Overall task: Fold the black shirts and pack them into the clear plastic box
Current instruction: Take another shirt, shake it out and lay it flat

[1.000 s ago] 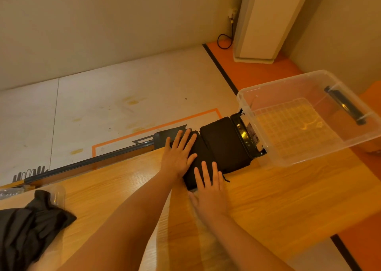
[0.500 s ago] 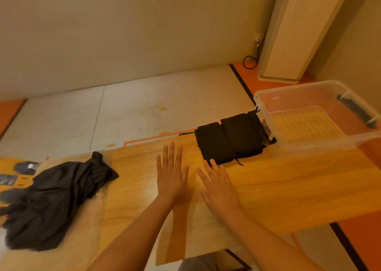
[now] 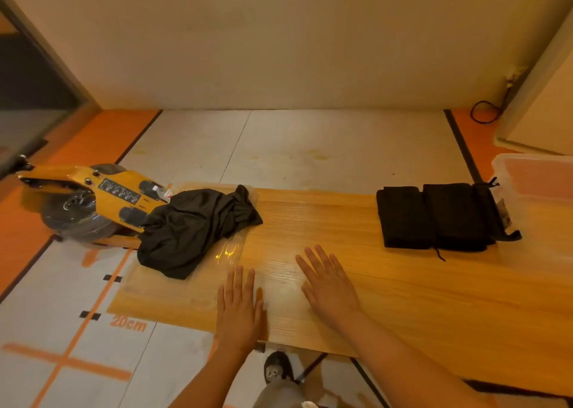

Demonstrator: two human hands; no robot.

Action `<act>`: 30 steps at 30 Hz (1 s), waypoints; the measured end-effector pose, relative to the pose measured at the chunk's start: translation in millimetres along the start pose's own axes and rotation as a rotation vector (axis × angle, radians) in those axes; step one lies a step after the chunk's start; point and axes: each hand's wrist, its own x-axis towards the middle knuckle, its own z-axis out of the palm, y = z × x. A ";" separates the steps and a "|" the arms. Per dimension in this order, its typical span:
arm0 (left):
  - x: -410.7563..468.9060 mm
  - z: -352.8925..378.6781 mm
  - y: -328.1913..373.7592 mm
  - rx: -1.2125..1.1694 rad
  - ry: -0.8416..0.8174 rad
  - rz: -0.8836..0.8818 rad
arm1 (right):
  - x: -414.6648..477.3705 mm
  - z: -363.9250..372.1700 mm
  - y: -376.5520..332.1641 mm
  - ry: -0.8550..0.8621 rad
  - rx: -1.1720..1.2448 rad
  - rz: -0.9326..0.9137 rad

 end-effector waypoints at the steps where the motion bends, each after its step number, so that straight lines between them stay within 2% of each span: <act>1: -1.5 -4.9 -7.1 -0.003 -0.005 -0.013 | 5.7 1.6 -6.6 -0.009 -0.008 -0.022; 4: 6.5 -23.1 -31.2 0.002 0.018 -0.067 | 27.6 3.5 -28.1 -0.082 -0.016 -0.064; 10: 62.9 -57.3 -94.7 0.039 0.121 -0.102 | 88.2 -4.5 -81.1 0.004 0.059 -0.161; 14: 105.6 -71.1 -114.3 -0.043 0.035 -0.136 | 122.7 -13.0 -110.7 -0.012 0.164 -0.192; 18: 135.7 -67.0 -110.4 -0.023 -0.079 -0.168 | 148.8 -3.9 -134.2 -0.141 0.252 -0.057; 22: 156.8 -70.1 -116.8 0.153 -0.060 -0.104 | 160.2 4.3 -146.9 -0.262 0.389 0.041; 24: 166.5 -78.3 -123.2 0.015 0.008 -0.081 | 163.3 2.1 -151.1 -0.265 0.541 0.104; 27: 183.5 -108.2 -124.8 -0.417 0.082 -0.096 | 178.1 -15.8 -156.5 -0.273 1.023 0.257; 28: 190.5 -124.0 -121.4 -0.589 0.087 -0.124 | 183.7 -26.1 -158.6 -0.274 1.160 0.262; 30: 205.4 -159.1 -108.6 -0.846 0.101 -0.189 | 195.2 -48.6 -163.0 -0.286 1.250 0.201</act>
